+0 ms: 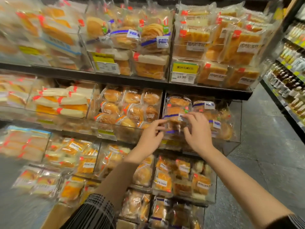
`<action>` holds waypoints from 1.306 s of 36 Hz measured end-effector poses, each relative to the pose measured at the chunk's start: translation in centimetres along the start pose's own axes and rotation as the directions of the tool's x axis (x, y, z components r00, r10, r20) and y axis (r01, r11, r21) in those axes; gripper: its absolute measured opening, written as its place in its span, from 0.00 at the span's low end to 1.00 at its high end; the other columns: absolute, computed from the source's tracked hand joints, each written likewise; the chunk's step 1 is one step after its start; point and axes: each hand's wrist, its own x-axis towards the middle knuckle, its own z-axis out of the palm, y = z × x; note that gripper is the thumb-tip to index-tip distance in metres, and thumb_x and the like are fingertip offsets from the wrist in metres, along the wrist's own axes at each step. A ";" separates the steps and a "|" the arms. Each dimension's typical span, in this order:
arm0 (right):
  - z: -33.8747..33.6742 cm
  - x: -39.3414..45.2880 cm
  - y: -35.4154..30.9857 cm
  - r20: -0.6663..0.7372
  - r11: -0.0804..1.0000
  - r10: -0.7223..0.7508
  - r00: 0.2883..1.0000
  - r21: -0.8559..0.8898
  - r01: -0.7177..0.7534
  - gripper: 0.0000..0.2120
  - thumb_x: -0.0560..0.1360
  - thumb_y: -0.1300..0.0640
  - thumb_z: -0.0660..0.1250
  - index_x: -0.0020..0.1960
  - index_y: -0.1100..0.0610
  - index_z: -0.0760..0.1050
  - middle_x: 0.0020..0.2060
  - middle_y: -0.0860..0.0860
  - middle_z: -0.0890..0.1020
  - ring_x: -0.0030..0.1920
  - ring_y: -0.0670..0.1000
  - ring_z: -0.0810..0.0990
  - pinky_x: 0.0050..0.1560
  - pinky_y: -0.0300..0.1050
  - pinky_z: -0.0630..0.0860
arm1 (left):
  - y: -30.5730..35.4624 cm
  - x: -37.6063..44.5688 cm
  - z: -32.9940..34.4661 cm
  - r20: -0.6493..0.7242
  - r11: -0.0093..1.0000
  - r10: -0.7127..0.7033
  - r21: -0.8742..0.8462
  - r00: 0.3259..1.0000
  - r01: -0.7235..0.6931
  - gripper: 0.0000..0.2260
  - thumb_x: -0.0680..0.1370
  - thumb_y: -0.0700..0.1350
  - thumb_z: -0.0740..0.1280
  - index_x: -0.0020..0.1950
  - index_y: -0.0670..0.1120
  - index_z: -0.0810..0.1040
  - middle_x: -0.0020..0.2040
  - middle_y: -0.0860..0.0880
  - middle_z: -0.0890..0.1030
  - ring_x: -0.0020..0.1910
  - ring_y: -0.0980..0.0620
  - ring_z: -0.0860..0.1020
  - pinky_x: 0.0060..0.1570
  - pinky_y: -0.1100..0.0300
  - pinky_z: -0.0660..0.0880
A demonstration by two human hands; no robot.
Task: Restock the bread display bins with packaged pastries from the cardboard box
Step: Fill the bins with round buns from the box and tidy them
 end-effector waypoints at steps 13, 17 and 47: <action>11.2 -7.9 -19.3 0.554 0.955 -0.281 0.783 0.244 0.170 0.14 0.76 0.64 0.61 0.60 0.61 0.76 0.53 0.59 0.81 0.56 0.60 0.77 0.50 0.47 0.69 | -12.7 -20.0 -13.2 -0.130 0.862 -0.507 -0.107 0.852 0.496 0.12 0.80 0.31 0.58 0.58 0.35 0.78 0.40 0.56 0.76 0.38 0.61 0.74 0.35 0.77 0.71; 16.7 -12.9 -23.9 0.738 0.954 -0.288 0.611 0.276 0.116 0.15 0.76 0.65 0.60 0.61 0.61 0.76 0.52 0.62 0.82 0.54 0.62 0.79 0.51 0.51 0.73 | -17.9 -27.7 -15.5 -0.163 0.761 -0.649 -0.138 0.743 0.634 0.10 0.80 0.34 0.59 0.54 0.43 0.78 0.44 0.49 0.79 0.43 0.53 0.77 0.40 0.74 0.72; 59.3 -35.3 -18.2 0.984 0.989 0.137 0.110 -0.142 0.038 0.23 0.75 0.56 0.64 0.69 0.58 0.68 0.61 0.57 0.77 0.60 0.58 0.76 0.56 0.49 0.75 | -58.3 -48.8 -1.5 0.029 -0.100 -0.994 -0.576 -0.101 0.811 0.16 0.80 0.43 0.63 0.67 0.42 0.70 0.63 0.42 0.75 0.60 0.41 0.74 0.60 0.48 0.72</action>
